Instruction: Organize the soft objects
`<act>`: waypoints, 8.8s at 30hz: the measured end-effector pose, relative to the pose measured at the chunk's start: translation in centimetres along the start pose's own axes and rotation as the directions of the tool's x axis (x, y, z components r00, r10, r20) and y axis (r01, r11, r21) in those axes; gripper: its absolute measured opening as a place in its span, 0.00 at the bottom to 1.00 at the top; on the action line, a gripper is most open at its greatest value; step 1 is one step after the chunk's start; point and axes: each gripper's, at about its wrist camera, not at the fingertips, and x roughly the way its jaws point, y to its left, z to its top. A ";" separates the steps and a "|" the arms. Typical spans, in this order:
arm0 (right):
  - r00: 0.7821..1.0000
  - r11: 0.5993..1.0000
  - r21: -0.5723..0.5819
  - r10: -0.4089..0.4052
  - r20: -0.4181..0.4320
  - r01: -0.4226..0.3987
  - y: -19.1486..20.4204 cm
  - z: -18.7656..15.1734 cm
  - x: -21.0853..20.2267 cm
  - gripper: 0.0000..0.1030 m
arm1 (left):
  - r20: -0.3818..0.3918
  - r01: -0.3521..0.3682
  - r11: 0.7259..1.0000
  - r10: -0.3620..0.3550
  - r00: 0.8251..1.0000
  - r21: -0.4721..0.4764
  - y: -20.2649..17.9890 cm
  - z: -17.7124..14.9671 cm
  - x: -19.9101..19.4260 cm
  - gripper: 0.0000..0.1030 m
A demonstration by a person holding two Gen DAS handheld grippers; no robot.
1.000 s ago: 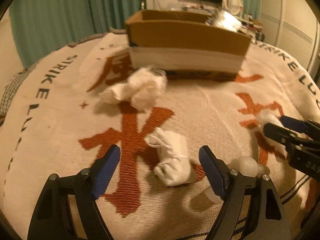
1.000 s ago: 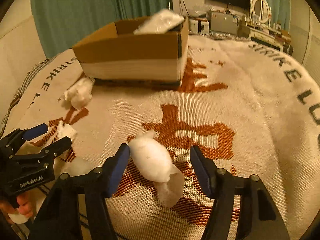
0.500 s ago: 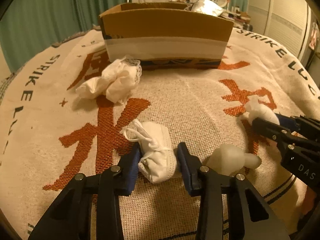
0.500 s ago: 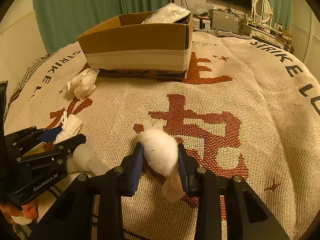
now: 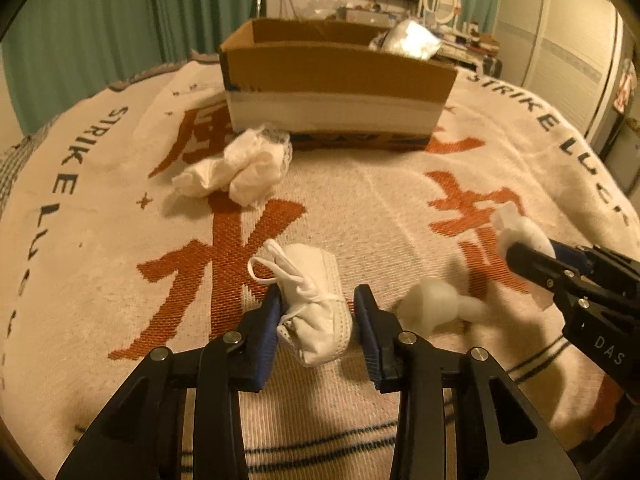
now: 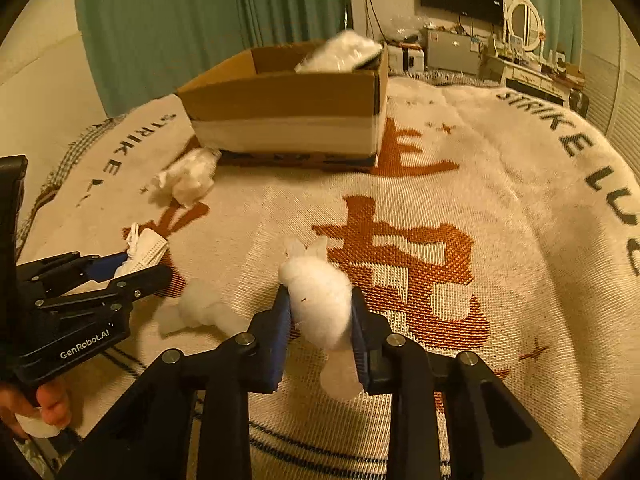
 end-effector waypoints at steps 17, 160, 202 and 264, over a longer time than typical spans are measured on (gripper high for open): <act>0.983 0.993 -0.107 0.060 0.173 -0.042 1.7 8.7 -11.5 0.26 | 0.162 0.029 0.996 -0.042 0.986 0.085 -2.1 7.9 -10.3 0.34; 0.996 0.996 -0.038 0.085 -0.017 -0.086 1.5 10.0 7.0 0.23 | 0.024 -0.053 0.998 0.053 0.998 -0.034 4.7 8.1 5.8 0.24; 0.996 0.997 0.055 0.058 0.071 -0.062 -6.6 28.4 11.1 0.51 | 0.195 -0.038 0.998 0.028 0.980 0.049 2.3 25.1 9.7 0.40; 0.851 0.999 0.034 -0.051 0.523 0.039 -1.4 10.1 -15.7 1.00 | 0.631 -0.186 0.982 0.161 0.759 -0.027 1.1 6.8 -15.1 0.91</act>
